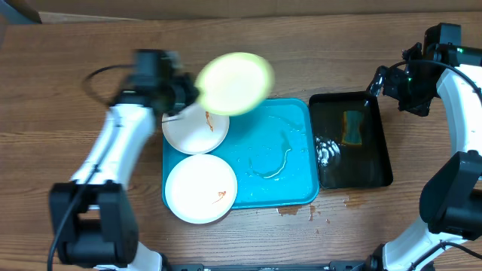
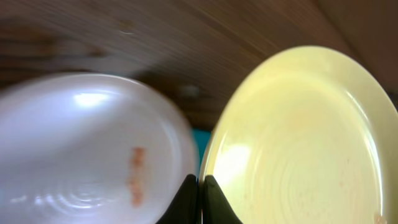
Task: Clean dirty plates on tray and stack at the side
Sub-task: 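Carry the yellow plate left and set it on the table, then move the left gripper back to the lower white plate on the teal tray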
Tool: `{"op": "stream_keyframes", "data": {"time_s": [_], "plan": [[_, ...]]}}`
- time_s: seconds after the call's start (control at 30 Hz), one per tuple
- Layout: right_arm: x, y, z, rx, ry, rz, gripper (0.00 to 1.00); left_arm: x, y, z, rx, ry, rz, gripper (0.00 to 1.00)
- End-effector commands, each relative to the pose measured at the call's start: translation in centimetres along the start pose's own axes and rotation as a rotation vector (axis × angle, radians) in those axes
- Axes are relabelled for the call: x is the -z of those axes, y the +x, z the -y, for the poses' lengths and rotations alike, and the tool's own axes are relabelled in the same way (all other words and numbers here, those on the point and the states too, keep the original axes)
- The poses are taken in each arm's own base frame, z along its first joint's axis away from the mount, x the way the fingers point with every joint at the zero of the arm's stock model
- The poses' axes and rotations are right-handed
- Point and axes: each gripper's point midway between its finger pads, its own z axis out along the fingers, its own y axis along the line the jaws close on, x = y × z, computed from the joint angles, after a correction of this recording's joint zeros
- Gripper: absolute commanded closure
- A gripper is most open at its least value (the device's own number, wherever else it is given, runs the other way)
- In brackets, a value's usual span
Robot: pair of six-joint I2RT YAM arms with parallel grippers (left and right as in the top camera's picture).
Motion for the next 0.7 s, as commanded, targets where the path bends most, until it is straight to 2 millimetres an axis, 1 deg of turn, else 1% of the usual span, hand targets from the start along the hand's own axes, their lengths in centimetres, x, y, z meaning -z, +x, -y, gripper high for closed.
{"op": "stream_keyframes", "data": {"time_s": [0.0,0.03,0.1,0.17,0.2,0.27,0.3,0.37,0.43,0.67], "plan": [[1.5,-0.5,-0.5,0.010,-0.012,0.044,0.00,4.7,-3.5,-4.3,0.177,0.036,0.045,0.96],[1.5,-0.5,-0.5,0.010,-0.012,0.044,0.00,5.8,-4.4,-6.7,0.228,0.010,0.067,0.96],[1.5,-0.5,-0.5,0.010,-0.012,0.044,0.00,7.7,-5.3,-10.3,0.317,-0.033,0.101,0.96],[1.5,-0.5,-0.5,0.010,-0.012,0.044,0.00,9.9,-6.0,-14.5,0.390,-0.098,0.144,0.96],[1.5,-0.5,-0.5,0.010,-0.012,0.044,0.00,10.7,-6.1,-16.1,0.414,-0.134,0.161,0.96],[1.5,-0.5,-0.5,0.010,-0.012,0.044,0.00,12.3,-5.9,-19.4,0.468,-0.228,0.191,0.96],[1.5,-0.5,-0.5,0.010,-0.012,0.044,0.00,13.2,-5.6,-21.5,0.506,-0.297,0.210,0.96],[1.5,-0.5,-0.5,0.010,-0.012,0.044,0.00,14.6,-4.8,-24.7,0.558,-0.417,0.234,0.96],[1.5,-0.5,-0.5,0.010,-0.012,0.044,0.00,15.2,-4.0,-27.0,0.584,-0.504,0.255,0.96],[1.5,-0.5,-0.5,0.010,-0.012,0.044,0.00,13.3,-3.5,-28.6,0.605,-0.498,0.308,0.96]]}}
